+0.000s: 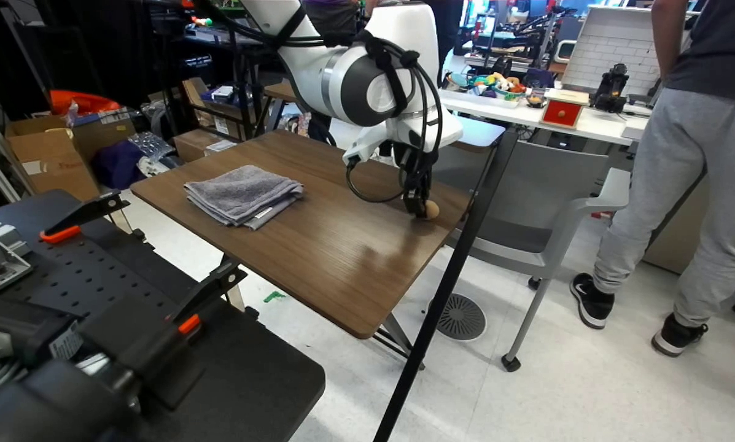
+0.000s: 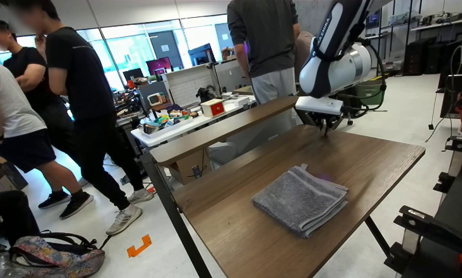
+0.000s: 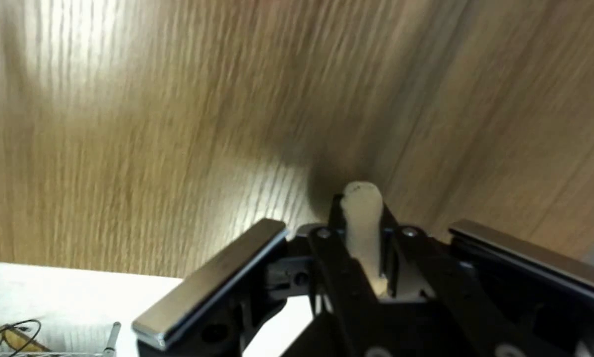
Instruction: Use the grey towel to wipe the table
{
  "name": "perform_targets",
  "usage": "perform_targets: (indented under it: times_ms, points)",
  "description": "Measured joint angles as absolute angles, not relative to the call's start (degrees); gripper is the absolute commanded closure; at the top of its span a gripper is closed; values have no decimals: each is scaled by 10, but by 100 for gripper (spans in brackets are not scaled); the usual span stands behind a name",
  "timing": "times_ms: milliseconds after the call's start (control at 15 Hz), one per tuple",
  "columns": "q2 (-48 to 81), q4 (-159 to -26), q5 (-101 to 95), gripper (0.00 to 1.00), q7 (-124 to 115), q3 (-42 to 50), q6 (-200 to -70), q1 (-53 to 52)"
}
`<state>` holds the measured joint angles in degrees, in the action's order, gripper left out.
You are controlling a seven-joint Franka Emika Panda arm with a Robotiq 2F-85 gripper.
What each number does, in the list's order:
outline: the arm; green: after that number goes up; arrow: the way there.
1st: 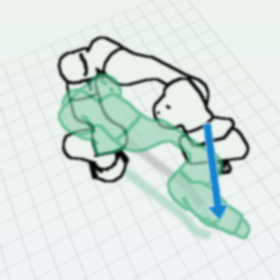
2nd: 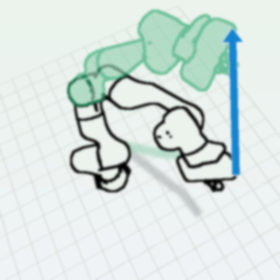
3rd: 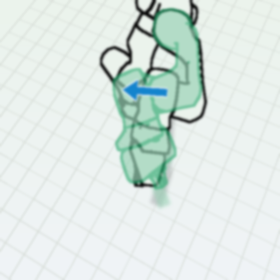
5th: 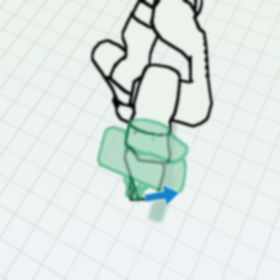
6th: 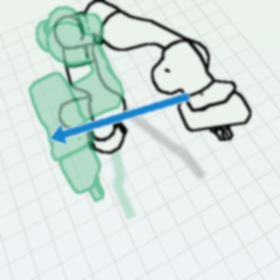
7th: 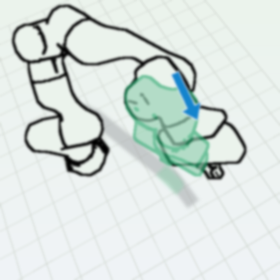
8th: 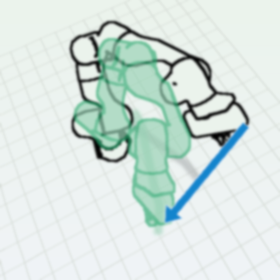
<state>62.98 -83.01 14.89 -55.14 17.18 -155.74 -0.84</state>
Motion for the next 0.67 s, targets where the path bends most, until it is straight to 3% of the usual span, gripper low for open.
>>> perform_targets:
  times_ms: [67,133,667]
  points:
    - [630,-825,150,62,-552,162,-1557,-8]
    - [630,-821,150,61,-553,152,-1557,-7]
    - [617,-820,150,3,-563,110,-1546,-7]
